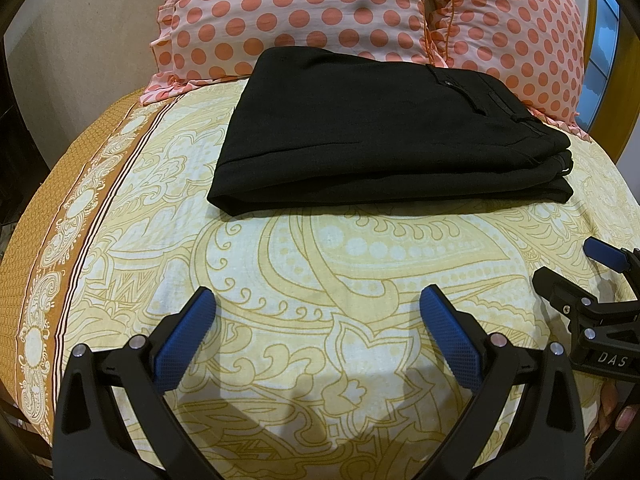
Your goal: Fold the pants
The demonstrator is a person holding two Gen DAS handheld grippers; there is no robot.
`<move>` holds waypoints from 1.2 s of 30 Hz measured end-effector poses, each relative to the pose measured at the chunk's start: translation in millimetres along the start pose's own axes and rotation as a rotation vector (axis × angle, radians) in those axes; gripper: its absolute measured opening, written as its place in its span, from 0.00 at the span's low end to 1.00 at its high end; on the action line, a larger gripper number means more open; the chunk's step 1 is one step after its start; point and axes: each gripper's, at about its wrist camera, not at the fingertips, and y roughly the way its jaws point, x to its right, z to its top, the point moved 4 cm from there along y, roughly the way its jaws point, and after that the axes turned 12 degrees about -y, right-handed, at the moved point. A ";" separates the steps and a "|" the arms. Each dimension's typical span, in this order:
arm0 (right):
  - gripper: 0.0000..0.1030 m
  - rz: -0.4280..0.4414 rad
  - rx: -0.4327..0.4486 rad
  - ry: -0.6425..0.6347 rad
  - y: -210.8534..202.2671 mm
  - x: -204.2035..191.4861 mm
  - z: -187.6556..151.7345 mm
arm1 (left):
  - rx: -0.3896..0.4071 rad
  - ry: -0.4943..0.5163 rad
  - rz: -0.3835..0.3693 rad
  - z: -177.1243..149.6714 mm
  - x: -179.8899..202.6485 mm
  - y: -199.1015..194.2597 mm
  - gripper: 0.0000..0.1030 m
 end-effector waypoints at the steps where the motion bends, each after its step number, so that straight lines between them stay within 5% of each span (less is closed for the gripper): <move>1: 0.99 0.000 0.000 0.000 0.0 0.0 0.0 | 0.000 0.000 0.000 0.0 0.0 0.0 0.98; 36: 0.99 0.000 0.001 0.000 0.0 0.2 -0.1 | -0.018 -0.001 0.004 0.8 -0.3 1.0 0.98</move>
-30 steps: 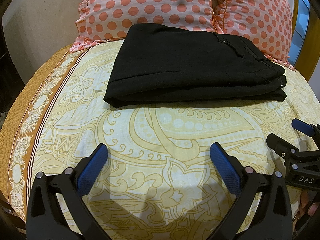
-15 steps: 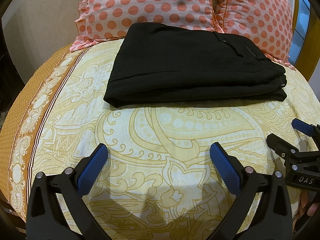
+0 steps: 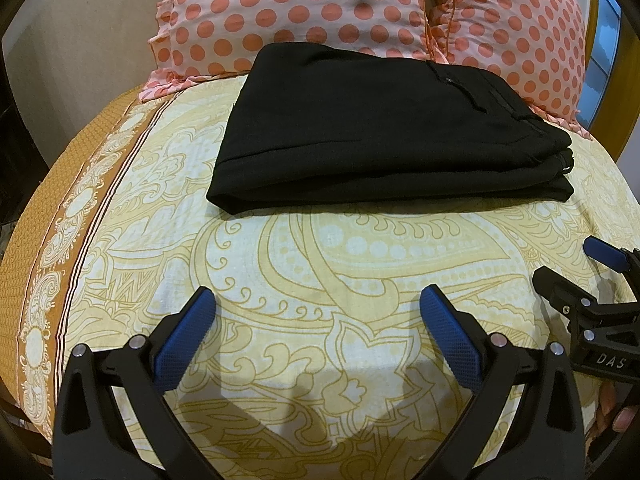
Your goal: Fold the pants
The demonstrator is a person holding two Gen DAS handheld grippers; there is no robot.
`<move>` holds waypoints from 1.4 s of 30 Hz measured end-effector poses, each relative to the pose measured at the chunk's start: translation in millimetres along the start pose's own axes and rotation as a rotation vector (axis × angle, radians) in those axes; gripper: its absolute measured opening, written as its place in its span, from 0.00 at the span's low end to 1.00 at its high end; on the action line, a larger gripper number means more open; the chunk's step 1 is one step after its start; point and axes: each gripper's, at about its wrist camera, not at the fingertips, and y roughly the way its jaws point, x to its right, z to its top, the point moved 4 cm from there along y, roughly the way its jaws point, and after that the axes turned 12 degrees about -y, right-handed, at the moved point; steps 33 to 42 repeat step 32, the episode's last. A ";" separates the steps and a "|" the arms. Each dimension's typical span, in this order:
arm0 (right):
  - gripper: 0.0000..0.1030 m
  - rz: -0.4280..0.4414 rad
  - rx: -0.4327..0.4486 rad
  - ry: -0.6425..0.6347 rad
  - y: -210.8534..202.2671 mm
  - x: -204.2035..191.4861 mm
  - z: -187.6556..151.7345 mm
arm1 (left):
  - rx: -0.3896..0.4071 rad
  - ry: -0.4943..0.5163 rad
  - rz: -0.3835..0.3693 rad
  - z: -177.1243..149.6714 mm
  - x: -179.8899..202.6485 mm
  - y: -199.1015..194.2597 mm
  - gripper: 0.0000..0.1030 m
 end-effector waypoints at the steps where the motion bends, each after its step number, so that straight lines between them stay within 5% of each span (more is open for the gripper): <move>1: 0.99 0.000 0.000 0.000 -0.1 0.0 -0.1 | -0.002 0.001 0.000 0.7 0.0 0.3 0.98; 42: 0.99 0.000 0.000 0.000 -0.1 -0.3 -0.2 | -0.007 -0.003 0.003 1.5 0.2 0.6 0.98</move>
